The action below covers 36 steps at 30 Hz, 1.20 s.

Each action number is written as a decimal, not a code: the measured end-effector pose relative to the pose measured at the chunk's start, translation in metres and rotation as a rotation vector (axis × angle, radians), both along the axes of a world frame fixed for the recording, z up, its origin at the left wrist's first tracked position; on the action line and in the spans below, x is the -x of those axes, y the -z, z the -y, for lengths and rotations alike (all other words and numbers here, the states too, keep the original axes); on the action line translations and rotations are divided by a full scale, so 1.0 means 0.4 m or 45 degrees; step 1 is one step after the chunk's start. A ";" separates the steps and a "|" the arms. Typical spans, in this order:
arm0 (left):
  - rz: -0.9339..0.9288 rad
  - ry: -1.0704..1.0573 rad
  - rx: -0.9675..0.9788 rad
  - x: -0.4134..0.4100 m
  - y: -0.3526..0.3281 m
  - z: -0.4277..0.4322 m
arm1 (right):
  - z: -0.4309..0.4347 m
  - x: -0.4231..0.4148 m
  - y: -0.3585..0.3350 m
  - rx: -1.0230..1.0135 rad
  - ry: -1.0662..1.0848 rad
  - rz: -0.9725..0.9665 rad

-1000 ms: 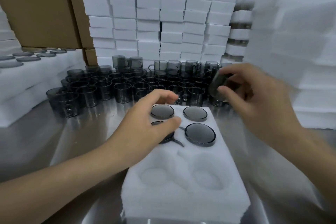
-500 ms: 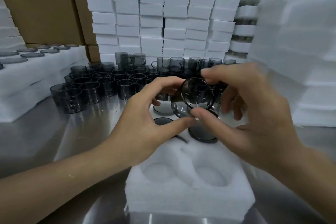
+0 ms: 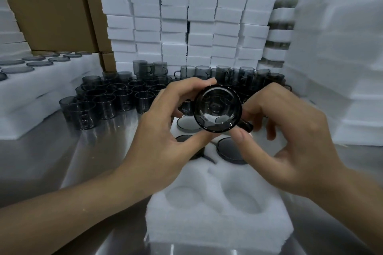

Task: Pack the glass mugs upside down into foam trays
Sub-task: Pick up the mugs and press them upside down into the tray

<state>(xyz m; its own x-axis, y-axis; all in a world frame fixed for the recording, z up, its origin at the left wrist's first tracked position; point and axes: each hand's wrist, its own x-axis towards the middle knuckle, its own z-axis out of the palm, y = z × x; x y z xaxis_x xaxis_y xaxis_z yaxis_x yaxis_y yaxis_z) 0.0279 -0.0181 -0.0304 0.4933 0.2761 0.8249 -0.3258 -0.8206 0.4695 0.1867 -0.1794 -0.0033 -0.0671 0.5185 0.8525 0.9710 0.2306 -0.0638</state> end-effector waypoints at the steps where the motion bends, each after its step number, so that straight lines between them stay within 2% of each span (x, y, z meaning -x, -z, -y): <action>1: 0.001 -0.006 0.006 0.001 0.001 0.000 | 0.000 -0.002 0.000 -0.005 -0.005 0.005; 8: -0.038 -0.037 0.102 -0.001 0.001 -0.001 | -0.002 -0.013 0.013 0.044 -0.058 -0.007; 15: -0.053 0.037 0.324 -0.005 0.012 -0.012 | -0.009 -0.034 0.005 0.047 0.098 0.020; 17: -0.046 0.063 0.348 -0.006 0.019 -0.016 | -0.011 -0.030 0.009 0.034 0.110 -0.093; 21: -0.045 0.118 0.328 -0.003 0.022 -0.018 | -0.018 -0.013 0.012 0.004 0.051 -0.516; 23: -0.040 0.109 0.283 -0.002 0.019 -0.016 | -0.019 -0.015 0.009 0.007 0.038 -0.642; 36: -0.076 0.033 0.086 0.007 0.005 -0.007 | -0.030 -0.012 0.021 0.194 -0.158 -0.854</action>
<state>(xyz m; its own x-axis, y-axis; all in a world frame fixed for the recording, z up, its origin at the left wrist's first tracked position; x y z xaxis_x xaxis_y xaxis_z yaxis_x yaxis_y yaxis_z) 0.0251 -0.0152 -0.0323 0.5488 0.3166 0.7737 -0.3160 -0.7783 0.5426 0.1916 -0.1673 -0.0116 0.3820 0.6578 0.6491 0.6779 0.2780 -0.6806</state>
